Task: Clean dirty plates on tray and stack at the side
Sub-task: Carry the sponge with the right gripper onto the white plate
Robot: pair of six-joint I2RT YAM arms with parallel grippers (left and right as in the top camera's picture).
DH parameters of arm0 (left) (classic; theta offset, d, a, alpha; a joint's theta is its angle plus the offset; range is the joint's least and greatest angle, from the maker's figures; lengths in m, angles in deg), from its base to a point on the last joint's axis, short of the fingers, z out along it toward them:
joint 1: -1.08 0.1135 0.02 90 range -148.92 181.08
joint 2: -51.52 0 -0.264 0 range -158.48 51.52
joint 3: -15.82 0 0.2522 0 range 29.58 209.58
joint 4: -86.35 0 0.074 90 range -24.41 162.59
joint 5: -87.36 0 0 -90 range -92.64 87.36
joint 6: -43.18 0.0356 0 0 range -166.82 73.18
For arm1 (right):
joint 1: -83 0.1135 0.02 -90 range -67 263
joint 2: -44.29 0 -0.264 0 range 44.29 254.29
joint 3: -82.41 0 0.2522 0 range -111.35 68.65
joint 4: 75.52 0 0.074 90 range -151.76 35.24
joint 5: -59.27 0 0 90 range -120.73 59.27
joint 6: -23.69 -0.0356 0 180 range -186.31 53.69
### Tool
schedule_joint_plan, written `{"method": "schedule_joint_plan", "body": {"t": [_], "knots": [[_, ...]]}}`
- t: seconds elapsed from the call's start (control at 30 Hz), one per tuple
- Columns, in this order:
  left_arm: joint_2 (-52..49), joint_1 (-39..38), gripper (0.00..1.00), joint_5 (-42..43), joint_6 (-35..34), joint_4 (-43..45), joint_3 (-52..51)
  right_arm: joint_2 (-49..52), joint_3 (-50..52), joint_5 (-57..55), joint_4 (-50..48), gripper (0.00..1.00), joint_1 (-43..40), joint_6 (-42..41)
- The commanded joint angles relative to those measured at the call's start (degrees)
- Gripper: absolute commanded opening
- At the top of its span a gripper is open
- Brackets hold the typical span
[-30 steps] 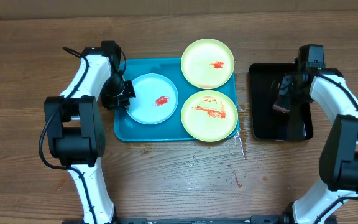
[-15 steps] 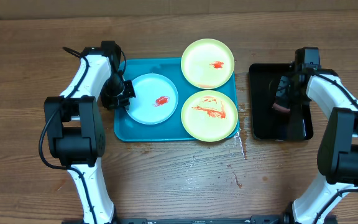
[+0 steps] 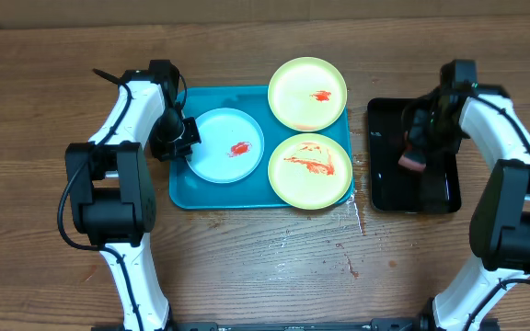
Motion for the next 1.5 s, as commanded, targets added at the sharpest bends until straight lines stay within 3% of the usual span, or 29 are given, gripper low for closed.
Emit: {"method": "schedule_joint_plan", "body": {"t": [0.0,0.27,0.5,0.6,0.93,1.23,1.47], "knots": [[-0.7,-0.1,0.04,-0.9,-0.2,0.8,0.0,-0.7,-8.1,5.6,4.6,0.04,0.2,0.8],[-0.7,0.0,0.04,-0.4,2.6,2.4,0.1,-1.3,-15.8,15.4,12.7,0.04,2.5,5.8],[-0.7,0.0,0.04,4.9,6.1,4.5,0.1,-1.4,-16.2,28.9,5.9,0.04,13.4,6.1],[-0.7,0.0,0.04,4.7,6.1,4.6,0.1,-1.4,-16.2,25.5,1.2,0.04,20.3,1.9],[-0.7,0.0,0.04,4.6,6.1,4.5,0.1,5.1,-16.1,-0.6,-10.4,0.04,39.8,-12.9],[-0.7,0.0,0.04,4.8,6.1,4.6,0.1,13.8,-16.1,-6.6,-20.2,0.04,43.9,-14.3],[-0.7,0.0,0.04,4.8,6.1,4.6,0.1,17.0,-16.1,-6.6,-20.9,0.04,42.8,-14.8]]}}
